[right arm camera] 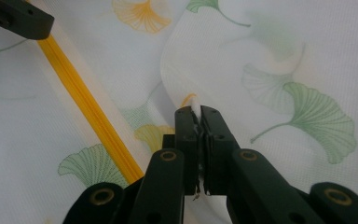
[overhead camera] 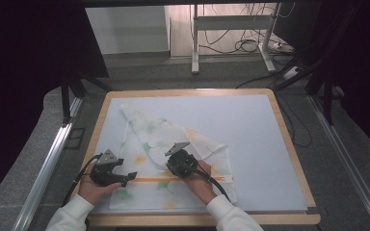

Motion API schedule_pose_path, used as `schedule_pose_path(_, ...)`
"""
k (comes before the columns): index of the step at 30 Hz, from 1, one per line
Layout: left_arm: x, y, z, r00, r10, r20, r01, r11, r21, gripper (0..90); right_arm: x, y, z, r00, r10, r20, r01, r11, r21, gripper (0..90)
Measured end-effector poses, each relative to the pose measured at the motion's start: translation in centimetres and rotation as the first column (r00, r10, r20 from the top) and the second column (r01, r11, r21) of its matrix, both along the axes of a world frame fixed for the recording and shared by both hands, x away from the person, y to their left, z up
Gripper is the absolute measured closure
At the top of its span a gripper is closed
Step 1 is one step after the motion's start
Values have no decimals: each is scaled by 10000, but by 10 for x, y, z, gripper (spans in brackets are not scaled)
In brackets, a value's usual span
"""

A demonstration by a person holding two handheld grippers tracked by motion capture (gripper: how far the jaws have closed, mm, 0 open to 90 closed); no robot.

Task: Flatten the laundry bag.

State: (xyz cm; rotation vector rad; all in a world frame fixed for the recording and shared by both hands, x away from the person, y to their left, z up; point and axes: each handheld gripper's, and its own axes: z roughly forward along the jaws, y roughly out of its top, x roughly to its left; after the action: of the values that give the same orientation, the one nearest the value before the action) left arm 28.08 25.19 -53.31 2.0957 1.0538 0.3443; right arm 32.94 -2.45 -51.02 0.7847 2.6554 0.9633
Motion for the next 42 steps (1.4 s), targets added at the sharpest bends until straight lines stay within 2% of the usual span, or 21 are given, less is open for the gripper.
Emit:
schedule_pose_path(8,0,0,0,10000,-1,11,1,10000,-20,191,2,-9,11,9999,-72,112,67,9992,398,858)
schedule_pose_path(16,0,0,1,10000,-56,79,56,10000,-65,189,7,-21,23,9989,-381,276,357,9958,839,859)
schedule_pose_path(35,-1,0,2,10000,-55,49,56,9999,-121,189,15,-36,34,9961,-756,448,695,9897,1248,861)
schedule_pose_path(42,-1,0,2,9999,-35,148,37,9999,-158,191,18,-40,36,9948,-898,488,827,9879,1314,861)
